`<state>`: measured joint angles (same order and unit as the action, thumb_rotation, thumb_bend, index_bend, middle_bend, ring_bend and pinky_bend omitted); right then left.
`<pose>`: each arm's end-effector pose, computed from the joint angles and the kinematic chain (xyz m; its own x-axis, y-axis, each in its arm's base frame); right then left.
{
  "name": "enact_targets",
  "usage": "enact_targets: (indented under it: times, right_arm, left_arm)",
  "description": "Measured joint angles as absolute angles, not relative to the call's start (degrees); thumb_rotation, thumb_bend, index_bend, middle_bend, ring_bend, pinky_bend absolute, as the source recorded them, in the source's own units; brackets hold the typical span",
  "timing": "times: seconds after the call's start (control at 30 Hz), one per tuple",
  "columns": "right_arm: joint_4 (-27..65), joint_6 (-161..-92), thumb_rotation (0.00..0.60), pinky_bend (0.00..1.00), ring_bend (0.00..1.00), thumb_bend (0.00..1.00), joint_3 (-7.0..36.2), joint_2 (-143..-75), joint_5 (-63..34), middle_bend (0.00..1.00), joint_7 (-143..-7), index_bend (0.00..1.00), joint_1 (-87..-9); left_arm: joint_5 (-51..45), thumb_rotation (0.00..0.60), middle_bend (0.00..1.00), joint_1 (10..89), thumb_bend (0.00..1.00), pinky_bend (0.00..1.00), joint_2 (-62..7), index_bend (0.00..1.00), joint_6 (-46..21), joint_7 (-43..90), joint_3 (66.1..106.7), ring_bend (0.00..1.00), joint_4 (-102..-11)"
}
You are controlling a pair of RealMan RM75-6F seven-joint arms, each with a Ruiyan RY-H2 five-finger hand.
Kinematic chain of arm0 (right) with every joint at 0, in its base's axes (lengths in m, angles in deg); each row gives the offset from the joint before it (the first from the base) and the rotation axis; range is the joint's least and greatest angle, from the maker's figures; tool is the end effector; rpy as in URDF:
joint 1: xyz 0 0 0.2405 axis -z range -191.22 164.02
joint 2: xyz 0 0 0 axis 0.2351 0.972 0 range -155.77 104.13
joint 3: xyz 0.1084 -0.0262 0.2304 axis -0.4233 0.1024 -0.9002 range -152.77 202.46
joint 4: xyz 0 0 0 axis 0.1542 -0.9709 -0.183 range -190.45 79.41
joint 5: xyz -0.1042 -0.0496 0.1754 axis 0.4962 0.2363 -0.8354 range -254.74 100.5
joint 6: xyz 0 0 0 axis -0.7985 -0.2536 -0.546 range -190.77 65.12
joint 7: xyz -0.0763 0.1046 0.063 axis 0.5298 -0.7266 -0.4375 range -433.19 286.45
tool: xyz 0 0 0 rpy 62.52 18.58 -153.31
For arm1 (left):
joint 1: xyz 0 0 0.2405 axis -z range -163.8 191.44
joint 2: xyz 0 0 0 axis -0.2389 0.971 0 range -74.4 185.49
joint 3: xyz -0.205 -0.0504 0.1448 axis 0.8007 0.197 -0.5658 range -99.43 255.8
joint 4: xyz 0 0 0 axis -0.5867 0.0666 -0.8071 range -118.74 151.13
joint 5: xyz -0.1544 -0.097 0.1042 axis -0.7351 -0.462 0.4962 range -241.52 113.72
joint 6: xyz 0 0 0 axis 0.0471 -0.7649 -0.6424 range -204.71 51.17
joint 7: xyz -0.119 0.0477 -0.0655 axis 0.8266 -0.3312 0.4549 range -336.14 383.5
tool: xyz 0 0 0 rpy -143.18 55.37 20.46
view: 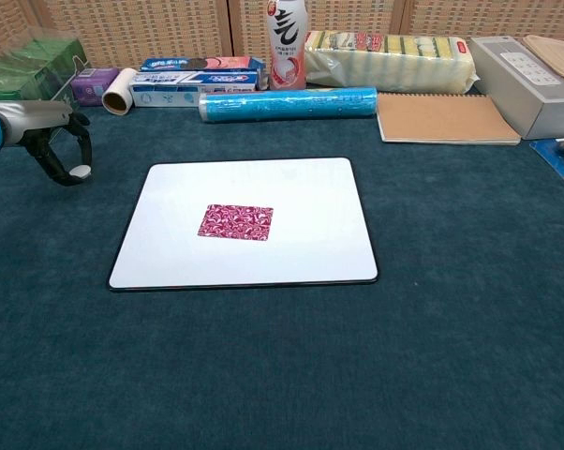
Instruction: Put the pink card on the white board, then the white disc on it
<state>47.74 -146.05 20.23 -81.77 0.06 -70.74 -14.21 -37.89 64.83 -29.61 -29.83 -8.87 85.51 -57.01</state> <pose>-0.3139 -0.1606 0.1929 0.3738 -0.0427 0.9265 -0.9071 0.1916 0.3748 -0.2248 0.4047 0.0184 0.4840 0.4263 0.7642 0.8395 0.0204 -0.5430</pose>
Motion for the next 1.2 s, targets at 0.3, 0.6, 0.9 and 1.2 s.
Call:
enact_targets:
  times: [0.3, 0.6, 0.9, 1.2]
  right_arm:
    - [47.8, -146.4, 0.6, 0.0, 0.02, 0.02, 20.1, -81.5, 0.1, 0.0, -71.4, 0.04, -14.0]
    - [47.7, -146.4, 0.6, 0.0, 0.02, 0.02, 20.2, -81.2, 0.5, 0.0, -72.4, 0.04, -13.9]
    - [47.3, -146.0, 0.6, 0.0, 0.02, 0.02, 20.0, -80.6, 0.2, 0.0, -74.0, 0.04, -13.9]
    - [47.3, -146.1, 0.6, 0.0, 0.02, 0.02, 19.9, -80.3, 0.1, 0.0, -74.7, 0.04, -13.8]
  left_arm:
    - [-30.7, 0.6, 0.0, 65.5, 0.32, 0.0, -26.3, 0.5, -23.9, -11.4, 85.3, 0.0, -74.4]
    - [-31.3, 0.6, 0.0, 70.6, 0.32, 0.0, -29.8, 0.5, -18.2, -20.9, 85.8, 0.0, -83.1]
    - [-37.3, 0.6, 0.0, 74.4, 0.32, 0.0, -34.5, 0.5, -14.1, -26.8, 86.1, 0.0, -82.9]
    - [-39.9, 0.6, 0.0, 75.2, 0.31, 0.0, -36.6, 0.5, -14.8, -26.6, 86.5, 0.0, -80.1]
